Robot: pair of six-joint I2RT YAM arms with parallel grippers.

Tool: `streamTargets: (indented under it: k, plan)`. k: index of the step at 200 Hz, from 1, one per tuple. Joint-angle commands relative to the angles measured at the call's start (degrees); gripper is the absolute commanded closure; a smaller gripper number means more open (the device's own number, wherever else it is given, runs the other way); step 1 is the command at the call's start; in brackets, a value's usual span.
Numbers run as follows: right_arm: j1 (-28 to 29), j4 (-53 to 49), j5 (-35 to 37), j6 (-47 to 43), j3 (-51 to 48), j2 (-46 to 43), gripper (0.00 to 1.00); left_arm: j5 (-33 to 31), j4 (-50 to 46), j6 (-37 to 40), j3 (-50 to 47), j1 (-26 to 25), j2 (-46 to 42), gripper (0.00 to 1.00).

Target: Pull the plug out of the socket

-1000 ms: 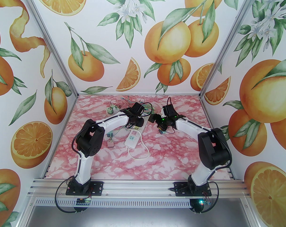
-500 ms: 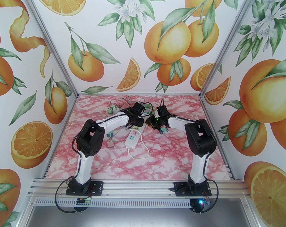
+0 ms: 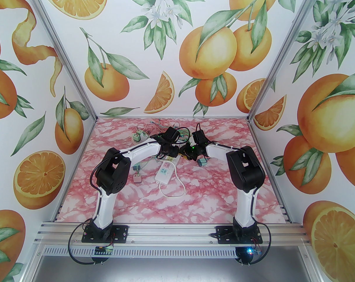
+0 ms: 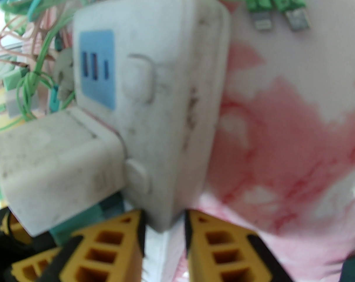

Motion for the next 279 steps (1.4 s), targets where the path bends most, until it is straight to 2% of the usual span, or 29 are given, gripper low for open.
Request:
streamTargets:
  k: [1, 34, 54, 78, 116, 129, 157, 196, 279]
  plan:
    - [0.45, -5.99, 3.03, -1.64, -0.81, 2.43, 0.72, 3.76, 1.55, -2.62, 2.0, 0.85, 0.07, 0.87]
    - [0.45, -8.34, 5.06, -2.69, -0.51, 2.6, 0.73, 8.23, 4.45, -5.96, -0.32, 3.48, -2.09, 0.88]
    - [0.44, -9.07, 5.57, -3.02, -0.4, 2.69, 0.73, 7.07, 3.91, -4.91, -0.13, 3.4, -2.8, 0.88]
    - [0.45, -9.47, 6.16, -3.28, -0.39, 2.69, 0.73, 3.17, 0.75, -1.74, 1.83, 1.94, -2.32, 0.88]
    - [0.45, -10.21, 6.86, -3.56, -0.48, 2.69, 0.73, -8.48, -4.43, 3.84, 5.07, -2.15, -1.29, 0.89]
    - [0.46, -10.37, 7.02, -3.67, -0.55, 2.6, 0.73, -9.83, -5.31, 4.51, 5.81, -2.89, -0.88, 0.89]
    - [0.49, -10.83, 7.55, -4.02, -0.68, 2.38, 0.73, -10.07, -5.31, 3.86, 5.19, -2.92, -1.6, 0.9]
    - [0.52, -10.91, 7.4, -4.38, -0.96, 1.49, 0.71, -7.05, -5.0, 2.44, 4.45, -1.62, -3.87, 0.9]
    - [0.45, -11.15, 7.31, -5.08, -0.19, -2.33, 0.69, -5.08, -5.43, 0.61, -2.31, 3.32, -14.34, 0.89]
